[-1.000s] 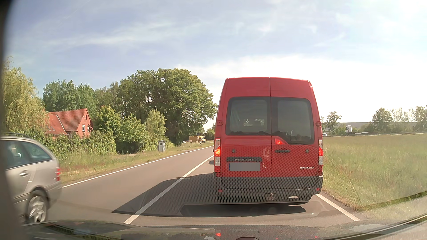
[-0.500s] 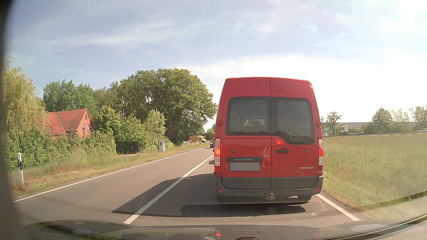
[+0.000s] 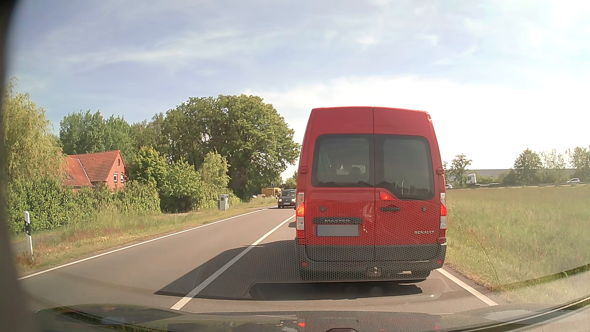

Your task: Follow the waypoints while adhering to traffic rules and regulations

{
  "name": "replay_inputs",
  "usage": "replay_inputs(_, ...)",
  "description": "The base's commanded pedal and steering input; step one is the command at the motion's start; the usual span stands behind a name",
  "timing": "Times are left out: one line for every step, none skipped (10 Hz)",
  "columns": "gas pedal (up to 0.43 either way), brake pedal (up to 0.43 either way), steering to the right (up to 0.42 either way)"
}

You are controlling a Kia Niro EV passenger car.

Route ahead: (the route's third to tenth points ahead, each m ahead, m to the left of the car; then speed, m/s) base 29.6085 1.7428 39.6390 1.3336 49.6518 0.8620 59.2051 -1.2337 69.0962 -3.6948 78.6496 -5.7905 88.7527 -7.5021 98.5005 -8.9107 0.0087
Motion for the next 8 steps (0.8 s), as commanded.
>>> replay_inputs(0.0,0.262,0.0)
replay_inputs(0.0,0.262,0.0)
replay_inputs(0.0,0.262,0.0)
replay_inputs(0.0,0.262,-0.001)
replay_inputs(0.0,0.262,0.0)
replay_inputs(0.0,0.262,0.0)
replay_inputs(0.0,0.262,0.0)
replay_inputs(0.0,0.262,-0.001)
